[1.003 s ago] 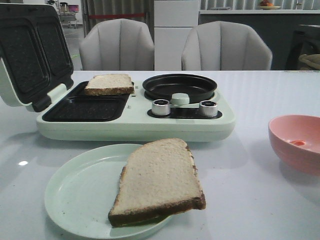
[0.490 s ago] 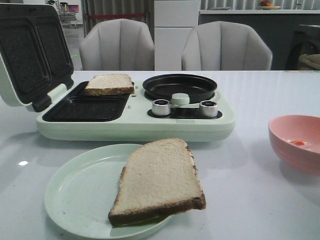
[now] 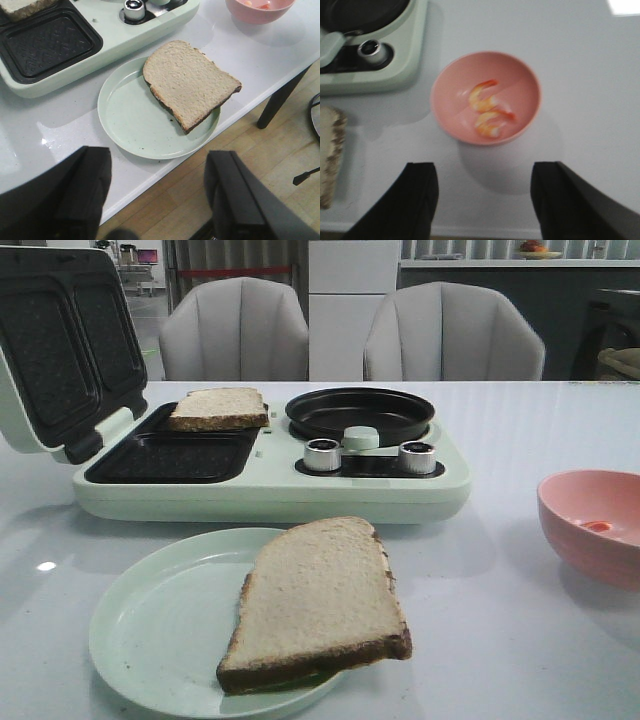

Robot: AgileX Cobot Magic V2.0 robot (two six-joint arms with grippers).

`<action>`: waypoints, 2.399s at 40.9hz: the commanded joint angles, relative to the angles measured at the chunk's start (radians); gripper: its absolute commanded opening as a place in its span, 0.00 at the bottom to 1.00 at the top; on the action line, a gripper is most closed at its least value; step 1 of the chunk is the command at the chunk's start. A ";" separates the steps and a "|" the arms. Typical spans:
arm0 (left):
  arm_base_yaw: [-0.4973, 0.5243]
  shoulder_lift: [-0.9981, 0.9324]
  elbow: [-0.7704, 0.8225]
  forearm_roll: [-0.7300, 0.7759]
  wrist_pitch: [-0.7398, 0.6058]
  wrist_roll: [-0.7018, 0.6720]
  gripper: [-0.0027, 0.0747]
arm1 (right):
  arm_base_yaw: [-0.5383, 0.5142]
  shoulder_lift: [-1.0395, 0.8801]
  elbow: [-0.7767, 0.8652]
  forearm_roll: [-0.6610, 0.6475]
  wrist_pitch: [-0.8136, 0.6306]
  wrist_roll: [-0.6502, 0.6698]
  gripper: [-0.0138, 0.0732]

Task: Make breakfast with bread and shrimp
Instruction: 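Withdraw the left gripper from the sandwich maker, then reach the right gripper to the remaining bread slice and grasp it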

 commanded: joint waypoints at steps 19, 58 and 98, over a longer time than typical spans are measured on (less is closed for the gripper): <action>-0.005 0.000 -0.027 0.014 -0.065 -0.001 0.62 | 0.344 0.496 -0.027 0.831 -0.141 -0.518 0.75; -0.005 0.000 -0.027 0.014 -0.065 -0.001 0.62 | 0.414 1.107 -0.371 0.847 -0.100 -0.619 0.50; -0.005 0.000 -0.027 0.014 -0.065 -0.001 0.62 | 0.413 1.023 -0.371 0.826 -0.122 -0.619 0.21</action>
